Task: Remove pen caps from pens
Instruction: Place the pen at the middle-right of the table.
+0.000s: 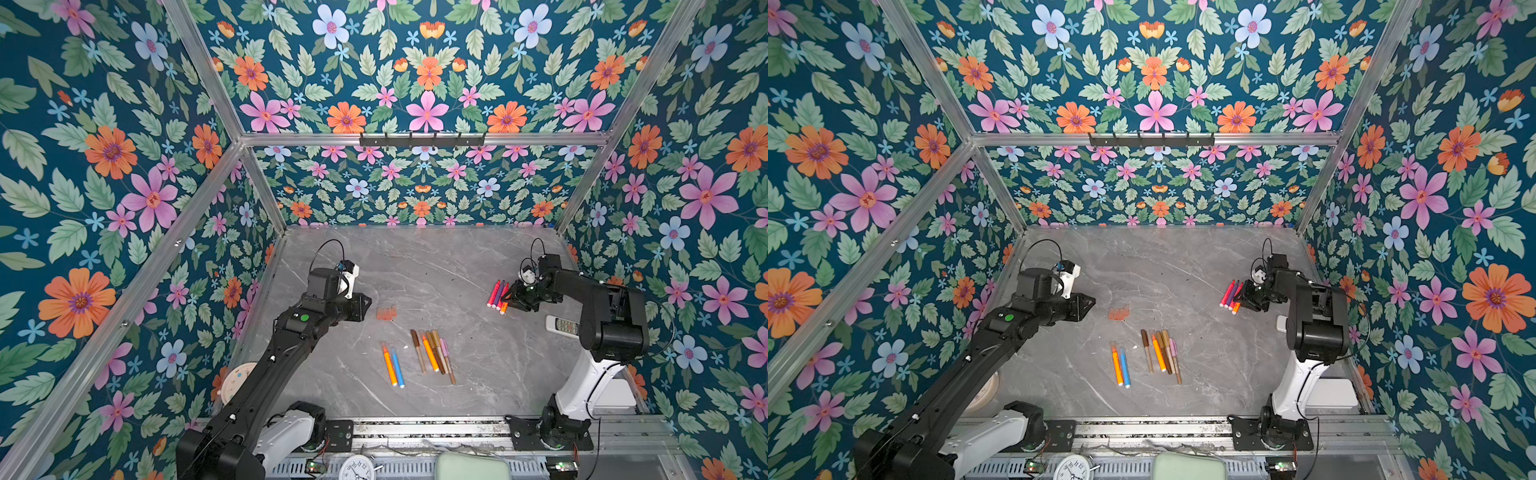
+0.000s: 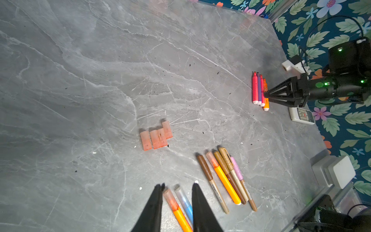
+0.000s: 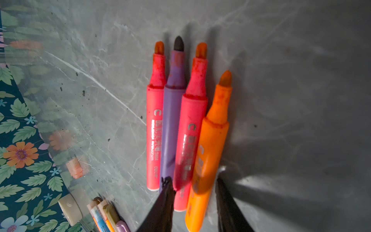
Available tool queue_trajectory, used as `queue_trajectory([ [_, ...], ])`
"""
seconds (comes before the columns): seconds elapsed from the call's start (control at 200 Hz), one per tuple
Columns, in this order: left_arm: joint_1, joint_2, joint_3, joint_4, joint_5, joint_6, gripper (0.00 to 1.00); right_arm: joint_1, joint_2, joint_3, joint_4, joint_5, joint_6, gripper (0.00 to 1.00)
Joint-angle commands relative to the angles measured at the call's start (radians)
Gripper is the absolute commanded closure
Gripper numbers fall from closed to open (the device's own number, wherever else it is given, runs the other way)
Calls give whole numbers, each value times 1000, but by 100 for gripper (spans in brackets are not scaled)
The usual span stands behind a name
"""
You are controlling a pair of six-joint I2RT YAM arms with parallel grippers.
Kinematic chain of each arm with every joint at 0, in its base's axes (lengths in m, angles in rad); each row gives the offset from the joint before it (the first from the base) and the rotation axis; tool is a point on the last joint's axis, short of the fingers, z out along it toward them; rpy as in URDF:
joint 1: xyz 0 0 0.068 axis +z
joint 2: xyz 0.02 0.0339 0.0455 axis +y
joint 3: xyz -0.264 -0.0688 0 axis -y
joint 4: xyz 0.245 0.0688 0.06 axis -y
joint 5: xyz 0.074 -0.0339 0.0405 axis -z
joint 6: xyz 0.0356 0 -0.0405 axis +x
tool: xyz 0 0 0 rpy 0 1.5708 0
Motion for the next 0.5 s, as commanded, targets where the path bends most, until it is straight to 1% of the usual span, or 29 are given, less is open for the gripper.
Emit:
queue_trajectory([
  [0.0,1,9,2,8,-7,20,72,2,8,-17,-19,40,13,63],
  [0.175,3,19,2,9,-14,21,72,2,-10,-31,-9,37,19,63],
  [0.255,4,23,2,7,-13,20,72,2,-27,-42,-10,67,27,63],
  [0.38,5,27,2,7,-21,20,72,2,-94,-82,-5,135,40,62],
  [0.495,4,32,2,6,-34,20,72,8,-170,-117,1,147,48,62],
])
